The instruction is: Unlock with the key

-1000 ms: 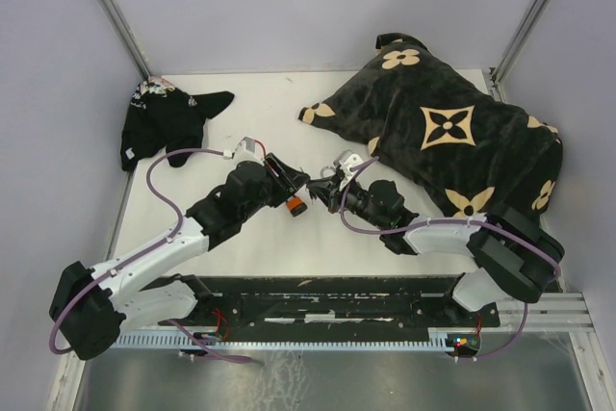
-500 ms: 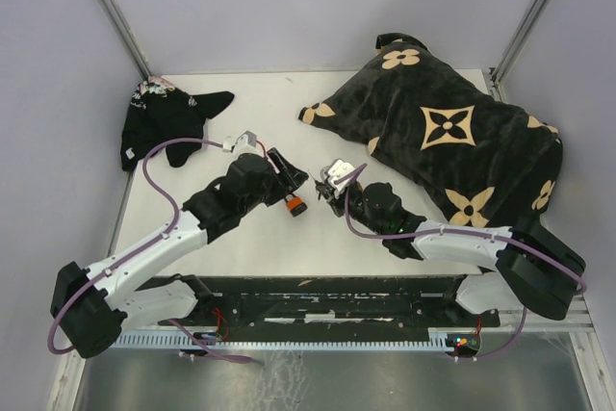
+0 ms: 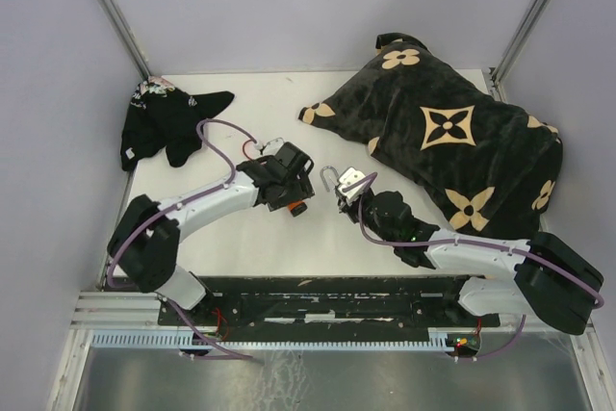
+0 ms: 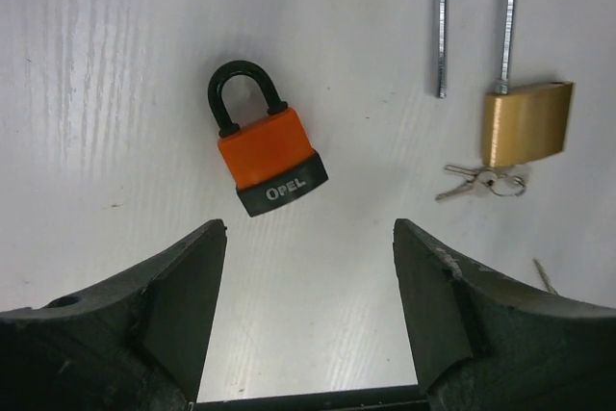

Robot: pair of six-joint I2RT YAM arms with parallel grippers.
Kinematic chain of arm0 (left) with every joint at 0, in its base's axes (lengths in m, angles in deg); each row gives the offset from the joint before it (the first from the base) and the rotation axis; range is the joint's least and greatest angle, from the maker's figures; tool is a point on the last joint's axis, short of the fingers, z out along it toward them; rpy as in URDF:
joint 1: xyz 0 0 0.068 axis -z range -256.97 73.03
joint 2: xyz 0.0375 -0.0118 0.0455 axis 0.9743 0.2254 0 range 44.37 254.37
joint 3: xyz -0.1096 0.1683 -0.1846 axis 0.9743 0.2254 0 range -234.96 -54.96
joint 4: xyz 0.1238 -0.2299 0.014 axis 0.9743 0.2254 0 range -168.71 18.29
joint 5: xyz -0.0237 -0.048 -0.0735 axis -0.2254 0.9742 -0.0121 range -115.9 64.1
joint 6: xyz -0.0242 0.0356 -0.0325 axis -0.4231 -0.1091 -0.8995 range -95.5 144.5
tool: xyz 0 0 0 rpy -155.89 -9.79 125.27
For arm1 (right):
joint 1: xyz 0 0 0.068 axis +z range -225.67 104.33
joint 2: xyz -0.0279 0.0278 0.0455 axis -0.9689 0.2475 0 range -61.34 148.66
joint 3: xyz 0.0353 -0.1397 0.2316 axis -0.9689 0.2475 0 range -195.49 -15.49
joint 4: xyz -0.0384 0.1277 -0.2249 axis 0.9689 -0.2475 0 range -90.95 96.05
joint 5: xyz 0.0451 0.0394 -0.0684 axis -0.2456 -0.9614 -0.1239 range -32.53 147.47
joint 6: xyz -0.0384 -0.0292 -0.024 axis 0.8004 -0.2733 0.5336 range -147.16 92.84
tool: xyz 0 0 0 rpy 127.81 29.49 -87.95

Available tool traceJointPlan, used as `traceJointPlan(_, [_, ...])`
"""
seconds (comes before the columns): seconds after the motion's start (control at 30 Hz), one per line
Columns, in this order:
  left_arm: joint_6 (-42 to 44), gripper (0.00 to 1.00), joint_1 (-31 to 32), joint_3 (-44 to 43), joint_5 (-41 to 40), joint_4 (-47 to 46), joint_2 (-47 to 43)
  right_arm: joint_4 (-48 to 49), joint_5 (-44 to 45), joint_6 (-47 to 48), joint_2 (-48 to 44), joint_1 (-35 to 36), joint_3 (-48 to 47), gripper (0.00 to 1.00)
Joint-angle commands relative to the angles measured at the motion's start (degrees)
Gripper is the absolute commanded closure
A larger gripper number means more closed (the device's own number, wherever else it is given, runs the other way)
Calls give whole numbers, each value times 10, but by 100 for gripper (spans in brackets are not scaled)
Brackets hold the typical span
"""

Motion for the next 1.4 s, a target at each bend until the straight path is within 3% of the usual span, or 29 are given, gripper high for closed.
traceJointPlan(0.0, [27, 23, -2, -61, -47, 62, 66, 11, 34, 21, -13, 1, 1, 98])
traceJointPlan(0.43, [30, 26, -1, -109, -47, 68, 198, 12, 28, 25, 2, 1, -5, 98])
traceJointPlan(0.6, [38, 36, -1, -108, -59, 73, 209, 11, 27, 25, 2, 1, -5, 98])
traceJointPlan(0.77, [66, 57, -1, -119, -83, 97, 194, 10, 26, 25, 3, 1, -6, 98])
traceJointPlan(0.87, [91, 62, 6, -141, -123, 136, 181, 10, 23, 22, 3, 1, -7, 98])
traceJointPlan(1.0, [102, 65, 10, -160, -162, 170, 160, 7, 21, 21, 2, 1, -7, 98])
traceJointPlan(1.37, [120, 65, 9, -179, -150, 166, 95, -42, -49, -27, -38, 1, -25, 98])
